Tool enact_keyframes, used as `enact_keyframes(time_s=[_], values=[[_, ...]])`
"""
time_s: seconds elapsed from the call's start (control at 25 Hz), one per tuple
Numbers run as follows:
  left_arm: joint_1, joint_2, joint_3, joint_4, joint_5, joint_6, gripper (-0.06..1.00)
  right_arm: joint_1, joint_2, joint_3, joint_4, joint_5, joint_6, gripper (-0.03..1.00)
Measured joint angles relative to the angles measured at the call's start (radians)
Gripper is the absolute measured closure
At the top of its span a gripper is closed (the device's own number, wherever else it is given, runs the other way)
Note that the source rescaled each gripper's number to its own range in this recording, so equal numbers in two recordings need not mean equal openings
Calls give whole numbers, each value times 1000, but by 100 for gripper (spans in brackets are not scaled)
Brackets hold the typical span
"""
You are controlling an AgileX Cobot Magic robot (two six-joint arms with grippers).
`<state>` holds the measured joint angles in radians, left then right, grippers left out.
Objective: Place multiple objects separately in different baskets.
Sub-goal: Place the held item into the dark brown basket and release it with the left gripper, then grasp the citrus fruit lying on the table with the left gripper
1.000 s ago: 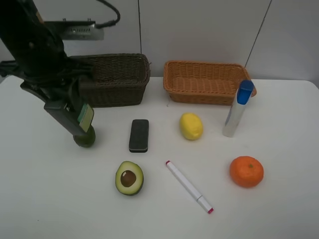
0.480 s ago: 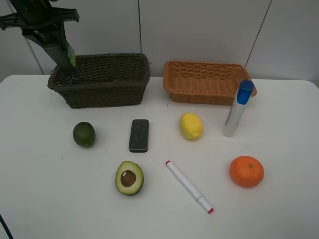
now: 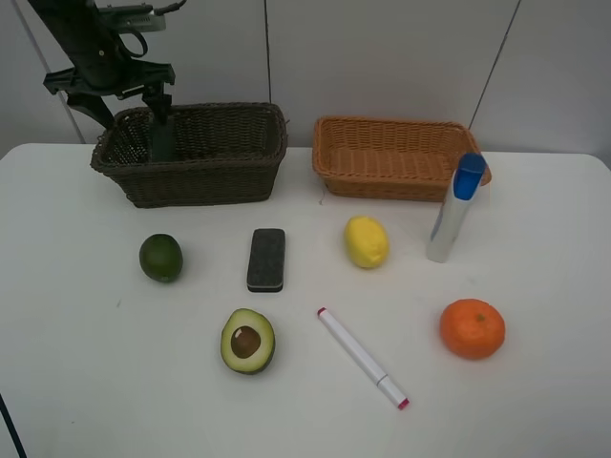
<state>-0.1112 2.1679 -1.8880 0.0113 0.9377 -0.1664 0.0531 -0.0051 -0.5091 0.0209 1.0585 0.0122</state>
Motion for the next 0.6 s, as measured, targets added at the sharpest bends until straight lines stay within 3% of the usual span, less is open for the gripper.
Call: enact_keyframes(time_s=[0.12,0.32,0.4,0.6], values=[[0,-22,-15,-11,21,8,-5,0,0,0,0,0,0,-3],[0,-74,-120,-57,220,11,-5,0,0,0,0,0,0,-3],[0,-96,-138,-93,252,11,-5,0,0,0,0,0,0,-3],[0,-223,1,-170,259,11,-5,0,0,0,0,0,0,-3]])
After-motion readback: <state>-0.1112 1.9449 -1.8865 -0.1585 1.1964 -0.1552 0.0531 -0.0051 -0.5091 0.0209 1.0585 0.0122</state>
